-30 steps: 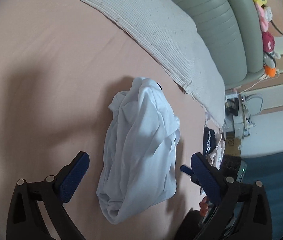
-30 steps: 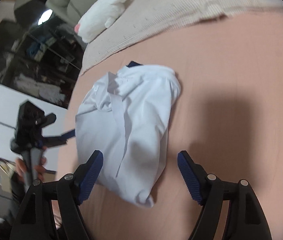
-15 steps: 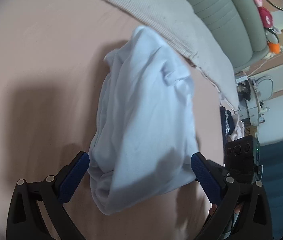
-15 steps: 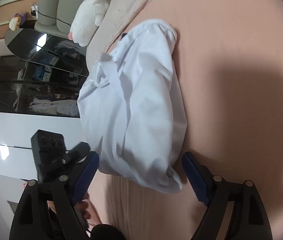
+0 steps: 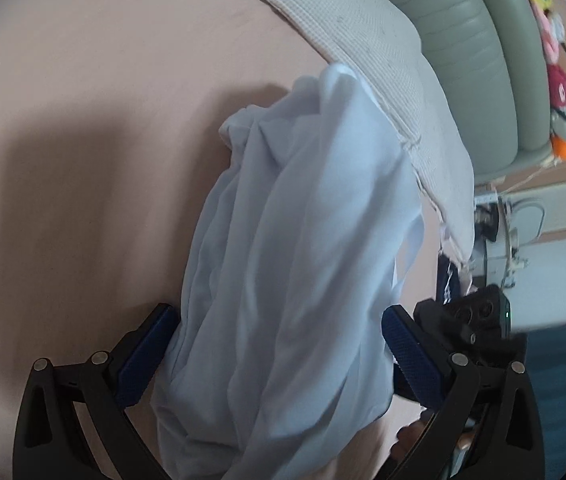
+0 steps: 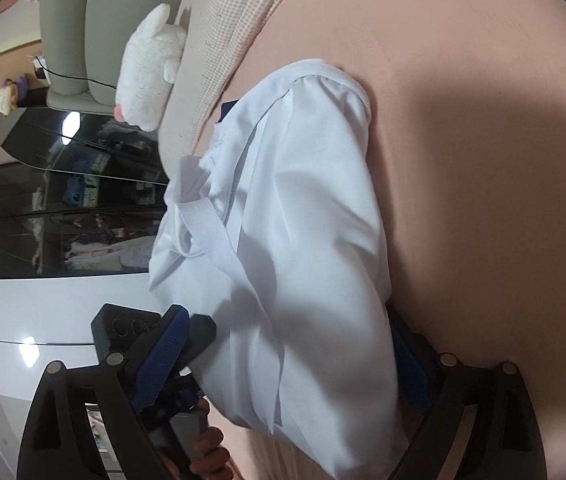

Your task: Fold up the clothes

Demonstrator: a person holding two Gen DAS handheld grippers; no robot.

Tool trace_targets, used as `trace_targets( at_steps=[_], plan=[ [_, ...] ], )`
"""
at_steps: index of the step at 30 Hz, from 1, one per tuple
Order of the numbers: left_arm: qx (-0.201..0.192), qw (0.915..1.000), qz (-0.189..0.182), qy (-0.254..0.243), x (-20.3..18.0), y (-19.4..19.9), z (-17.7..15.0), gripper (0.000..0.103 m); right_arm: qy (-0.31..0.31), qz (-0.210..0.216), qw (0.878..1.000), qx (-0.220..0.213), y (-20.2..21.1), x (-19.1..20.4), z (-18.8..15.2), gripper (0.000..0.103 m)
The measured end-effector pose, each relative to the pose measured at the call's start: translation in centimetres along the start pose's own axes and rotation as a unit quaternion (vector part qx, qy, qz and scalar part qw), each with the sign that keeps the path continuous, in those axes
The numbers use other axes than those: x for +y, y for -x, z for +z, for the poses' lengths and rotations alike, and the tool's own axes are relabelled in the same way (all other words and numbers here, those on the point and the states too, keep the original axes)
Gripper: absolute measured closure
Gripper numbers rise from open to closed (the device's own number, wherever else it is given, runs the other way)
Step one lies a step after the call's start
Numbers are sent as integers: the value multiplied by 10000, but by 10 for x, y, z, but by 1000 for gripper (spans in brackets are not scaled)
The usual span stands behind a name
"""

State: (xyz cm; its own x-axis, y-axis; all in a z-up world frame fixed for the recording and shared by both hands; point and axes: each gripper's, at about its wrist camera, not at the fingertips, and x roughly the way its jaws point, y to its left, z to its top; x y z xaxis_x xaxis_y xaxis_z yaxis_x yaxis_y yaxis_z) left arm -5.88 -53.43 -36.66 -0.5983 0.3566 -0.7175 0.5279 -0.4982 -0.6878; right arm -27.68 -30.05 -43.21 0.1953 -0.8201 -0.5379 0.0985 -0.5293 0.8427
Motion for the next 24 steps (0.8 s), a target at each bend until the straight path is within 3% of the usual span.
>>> trace_targets(
  at_steps=[4,5,6,7,8,9,10,12,24],
  plan=[
    [-129,9994,-122,282,5,2,-1,0,14,-71,9999,-100,3,-2,-3,16],
    [-187,9992,-74,338,3,2,-2,1,-10,-143,9998,-102,3,-4,-4,35],
    [-249,9990,-5,382,1,2,-3,7,-57,-221,9997,-81,1,-5,-5,61],
    [-311,9986,65,425,-1,2,-4,14,-80,-288,9995,-55,-3,-6,-8,69],
    [-373,9981,134,468,-4,2,-5,30,-47,-324,9994,-61,-5,-5,-10,72],
    [-435,9975,408,379,-8,1,-7,47,7,-337,9993,-153,-6,-3,-13,75],
    [-489,9964,630,282,-11,0,-9,53,71,-345,9991,-254,-4,0,-15,76],
    [-645,9961,449,412,-10,1,-16,61,214,-409,9981,-405,-2,7,-19,80],
    [-755,9964,-5,383,-47,42,-15,65,1599,-1284,9762,-712,38,110,-30,81]
  ],
)
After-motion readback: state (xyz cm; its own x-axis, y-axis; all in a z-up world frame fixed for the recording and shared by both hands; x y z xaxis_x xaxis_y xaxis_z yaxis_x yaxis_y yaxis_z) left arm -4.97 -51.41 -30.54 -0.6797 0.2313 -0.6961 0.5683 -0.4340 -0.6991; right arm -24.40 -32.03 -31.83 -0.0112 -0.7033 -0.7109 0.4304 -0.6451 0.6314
